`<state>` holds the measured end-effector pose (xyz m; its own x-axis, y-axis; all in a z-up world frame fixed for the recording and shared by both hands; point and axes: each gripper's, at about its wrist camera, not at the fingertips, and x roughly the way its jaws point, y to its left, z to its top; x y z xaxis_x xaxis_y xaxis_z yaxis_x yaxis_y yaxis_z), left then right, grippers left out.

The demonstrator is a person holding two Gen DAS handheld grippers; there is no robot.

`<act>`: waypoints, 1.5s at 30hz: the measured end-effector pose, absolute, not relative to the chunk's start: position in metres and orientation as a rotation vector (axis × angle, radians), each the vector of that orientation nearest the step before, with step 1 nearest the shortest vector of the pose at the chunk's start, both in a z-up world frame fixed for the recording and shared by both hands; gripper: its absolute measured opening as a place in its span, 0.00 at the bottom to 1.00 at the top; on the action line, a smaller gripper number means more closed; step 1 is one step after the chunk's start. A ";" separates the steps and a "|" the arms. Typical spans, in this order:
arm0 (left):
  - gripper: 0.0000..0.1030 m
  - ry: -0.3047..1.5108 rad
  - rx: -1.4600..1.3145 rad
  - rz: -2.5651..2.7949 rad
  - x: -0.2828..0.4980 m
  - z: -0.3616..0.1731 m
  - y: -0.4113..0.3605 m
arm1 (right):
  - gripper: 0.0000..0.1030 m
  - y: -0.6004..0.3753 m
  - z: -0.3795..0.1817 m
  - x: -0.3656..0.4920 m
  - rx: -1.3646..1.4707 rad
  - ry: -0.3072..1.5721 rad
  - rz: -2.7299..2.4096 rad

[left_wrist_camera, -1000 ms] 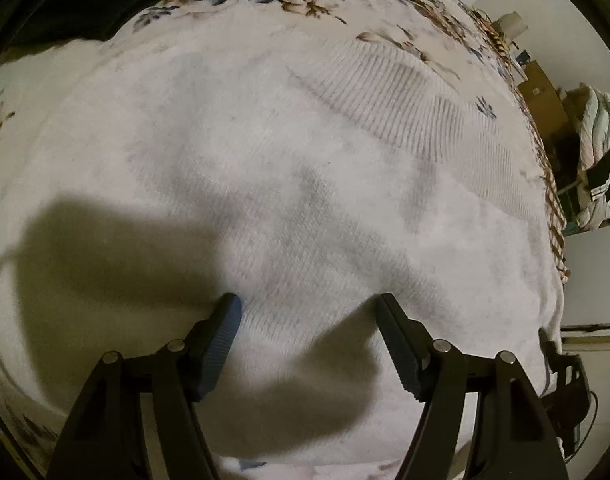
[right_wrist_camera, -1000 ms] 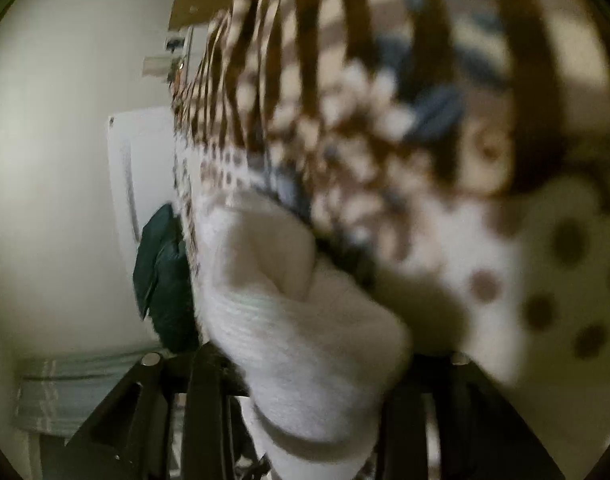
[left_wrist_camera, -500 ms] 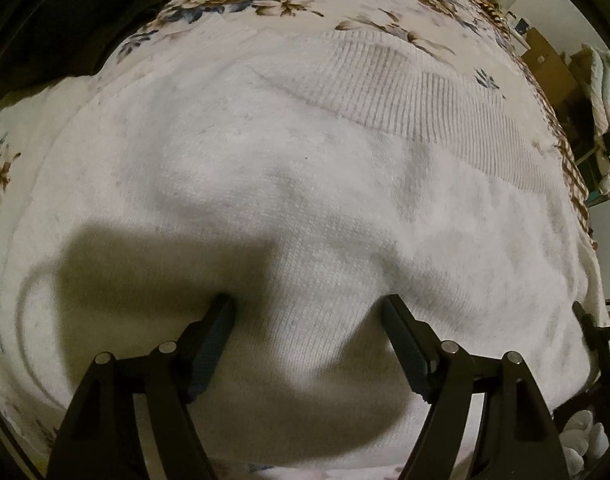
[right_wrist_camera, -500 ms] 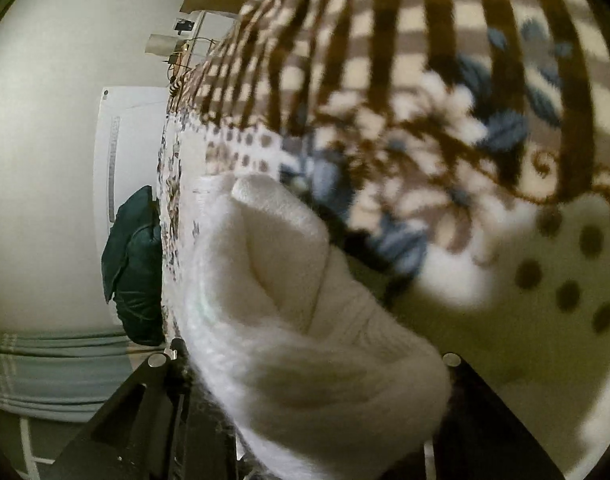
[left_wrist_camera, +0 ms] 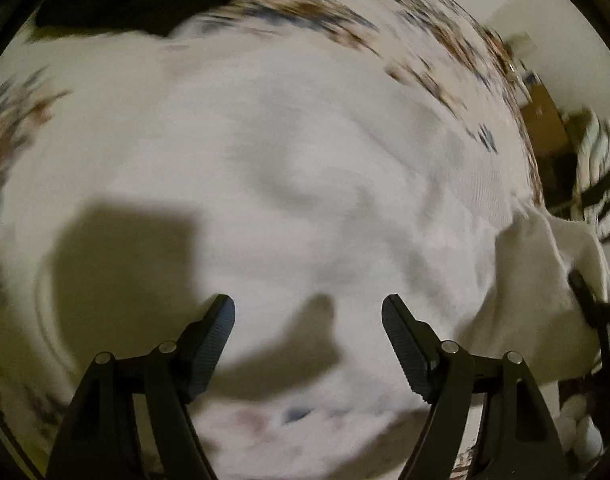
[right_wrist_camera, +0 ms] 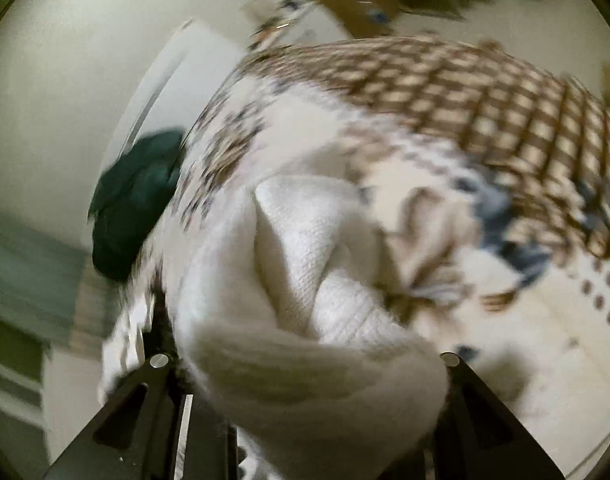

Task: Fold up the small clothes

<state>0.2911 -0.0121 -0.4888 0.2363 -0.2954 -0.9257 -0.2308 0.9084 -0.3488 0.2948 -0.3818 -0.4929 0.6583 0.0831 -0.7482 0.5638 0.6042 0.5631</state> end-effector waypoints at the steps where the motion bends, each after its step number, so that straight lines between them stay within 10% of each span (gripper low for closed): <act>1: 0.72 1.343 -0.481 -0.029 0.286 -0.485 -0.002 | 0.26 -0.365 -0.492 0.301 0.847 0.844 -0.291; 19: 0.72 1.267 -0.736 0.310 0.215 -0.490 0.171 | 0.33 0.019 -0.572 0.303 -0.387 1.096 0.288; 23: 0.72 1.266 -0.808 0.234 0.218 -0.484 0.176 | 0.86 0.013 -0.563 0.303 -0.308 1.203 0.424; 40: 0.71 1.464 -0.550 -0.180 0.322 -0.499 0.069 | 0.86 -0.224 -0.547 0.276 0.640 1.455 0.125; 45: 0.29 1.353 -0.681 -0.321 0.304 -0.483 0.059 | 0.86 -0.242 -0.576 0.276 0.709 1.491 0.067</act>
